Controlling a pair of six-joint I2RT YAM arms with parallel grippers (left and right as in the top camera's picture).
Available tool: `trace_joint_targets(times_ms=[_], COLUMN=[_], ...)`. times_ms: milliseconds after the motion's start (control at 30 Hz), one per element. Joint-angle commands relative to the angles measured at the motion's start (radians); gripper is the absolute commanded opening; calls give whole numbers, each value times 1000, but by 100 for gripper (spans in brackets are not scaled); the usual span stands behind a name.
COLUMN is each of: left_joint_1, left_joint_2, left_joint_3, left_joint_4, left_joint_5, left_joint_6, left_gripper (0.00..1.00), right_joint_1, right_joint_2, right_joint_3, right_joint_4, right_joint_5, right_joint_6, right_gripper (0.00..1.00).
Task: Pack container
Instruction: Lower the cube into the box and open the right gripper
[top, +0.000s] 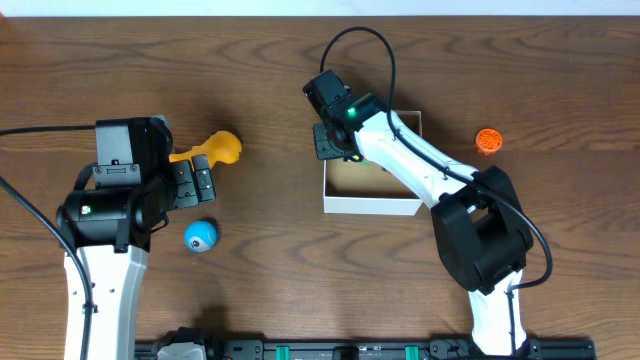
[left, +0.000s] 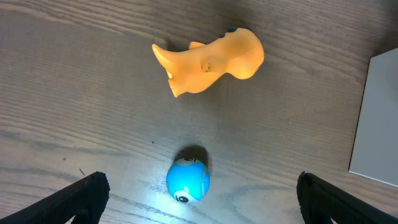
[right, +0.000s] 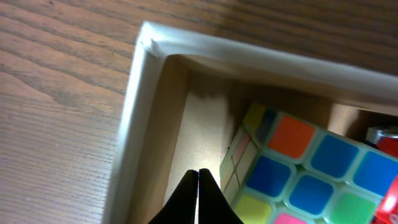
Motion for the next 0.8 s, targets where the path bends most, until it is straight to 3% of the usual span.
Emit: trace_joint_targets(times_ms=[0,467,767], left_joint_1=[7,7,7], left_joint_2=[-1,-1,-1], left_joint_3=[20,20,20], left_joint_4=[-6,-10,-10], left_joint_5=[-2,-1,-1], left_joint_6=[-8,-8,-8], left_gripper=[98,98,98], right_joint_1=[-1,-29,-31], right_joint_2=[16,22,22], right_joint_3=[12,12,12], right_joint_4=[8,11,-53], right_joint_5=[2,74,162], right_joint_6=[8,47,150], right_gripper=[5,8,10])
